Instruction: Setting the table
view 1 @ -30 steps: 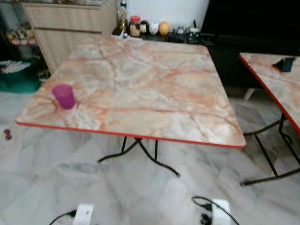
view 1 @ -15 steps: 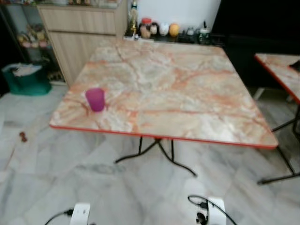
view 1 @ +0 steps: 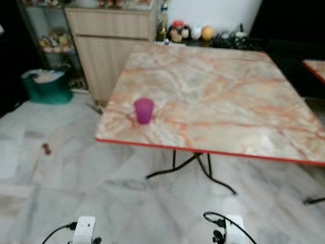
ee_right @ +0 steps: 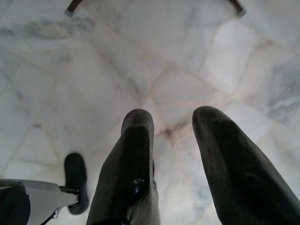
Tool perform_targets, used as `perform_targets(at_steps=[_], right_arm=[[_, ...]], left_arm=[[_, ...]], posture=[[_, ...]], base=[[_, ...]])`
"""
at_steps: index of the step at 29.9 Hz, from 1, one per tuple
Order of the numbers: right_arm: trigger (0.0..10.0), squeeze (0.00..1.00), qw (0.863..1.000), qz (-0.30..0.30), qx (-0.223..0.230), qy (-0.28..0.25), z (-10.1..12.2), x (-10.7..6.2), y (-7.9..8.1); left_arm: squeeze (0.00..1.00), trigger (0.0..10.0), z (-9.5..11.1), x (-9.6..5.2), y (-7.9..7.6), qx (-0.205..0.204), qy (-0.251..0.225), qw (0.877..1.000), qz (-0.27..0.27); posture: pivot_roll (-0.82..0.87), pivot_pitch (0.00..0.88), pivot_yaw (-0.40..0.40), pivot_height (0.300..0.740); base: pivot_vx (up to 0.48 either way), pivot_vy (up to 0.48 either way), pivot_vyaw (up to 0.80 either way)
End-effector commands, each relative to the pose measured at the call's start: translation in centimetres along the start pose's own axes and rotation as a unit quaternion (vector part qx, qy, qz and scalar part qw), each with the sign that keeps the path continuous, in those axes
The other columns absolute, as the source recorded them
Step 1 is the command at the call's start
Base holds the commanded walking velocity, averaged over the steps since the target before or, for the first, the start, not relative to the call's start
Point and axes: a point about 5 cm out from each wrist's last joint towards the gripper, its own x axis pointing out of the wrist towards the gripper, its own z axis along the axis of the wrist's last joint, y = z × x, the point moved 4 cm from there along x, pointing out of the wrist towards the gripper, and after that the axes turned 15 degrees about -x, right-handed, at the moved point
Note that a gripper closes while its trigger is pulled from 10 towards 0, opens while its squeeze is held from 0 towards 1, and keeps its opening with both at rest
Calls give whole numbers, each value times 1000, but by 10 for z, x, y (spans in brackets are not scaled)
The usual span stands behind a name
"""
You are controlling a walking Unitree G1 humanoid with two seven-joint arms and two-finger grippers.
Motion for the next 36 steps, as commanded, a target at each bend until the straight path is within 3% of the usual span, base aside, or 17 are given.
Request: perform_targets(at_steps=[1,6,9,10,13,14,16,17,19,21,23,25,26,30,33,36], right_arm=[[10000,0,1000,-7,0,5,-4,-1,-4],[10000,0,1000,-11,-1,7,-5,-1,-5],[10000,0,1000,-13,-1,8,-6,-1,-5],[10000,0,1000,-13,-1,8,-6,-1,-5],[10000,0,1000,-18,-3,10,-7,-2,-6],[10000,0,1000,-18,-3,10,-7,-2,-6],[10000,0,1000,-22,0,10,-8,-2,-6],[10000,0,1000,-22,0,10,-8,-2,-6],[10000,0,1000,-25,5,10,-7,-2,-6],[10000,0,1000,-25,5,9,-7,-2,-6],[10000,0,1000,-26,9,8,-6,-2,-5],[10000,0,1000,-25,9,7,-6,-2,-5],[10000,0,999,-30,14,7,-6,-2,-6],[10000,0,999,-38,14,8,-6,-2,-8],[10000,0,999,-39,13,8,-6,-2,-9],[10000,0,999,-42,16,7,-6,-2,-10]], left_arm=[[0,10000,-2,0,-2,11,2,1000,-3],[0,10000,9,0,-2,6,-27,1000,2],[0,10000,40,1,-3,-1,-88,996,-4],[0,10000,40,1,-3,-1,-88,996,-4],[0,10000,102,-7,-12,-2,-210,977,-35],[0,10000,102,-7,-12,-2,-210,977,-35],[0,10000,124,-17,-21,-3,-268,962,-50],[0,10000,124,-17,-21,-3,-268,962,-50],[0,10000,138,-32,-32,-2,-323,945,-62],[0,10000,140,-37,-36,-1,-334,940,-67],[0,10000,144,-52,-44,5,-363,928,-77],[0,10000,144,-55,-44,6,-369,926,-79],[0,10000,145,-72,-44,1,-387,919,-79],[0,10000,153,-104,-41,6,-422,903,-77],[0,10000,162,-110,-41,2,-436,897,-75],[0,10000,191,-119,-48,-7,-468,880,-79]], posture=[[92,0,-32,740],[107,0,-35,740],[128,0,-45,740],[128,0,-45,740],[149,0,-48,740],[149,0,-48,740],[158,0,-48,740],[158,0,-48,740],[165,0,-49,740],[167,0,-50,740],[174,0,-51,740],[175,0,-51,740],[182,0,-50,740],[200,0,-51,740],[200,0,-51,740],[195,0,-51,740]], base=[[0,0,0],[0,0,0],[0,0,0],[0,0,0],[0,0,0],[0,0,0],[0,0,0],[0,0,0],[0,0,0],[0,0,0],[0,0,0],[0,0,0],[0,0,0],[0,0,0],[0,0,0],[0,0,0]])
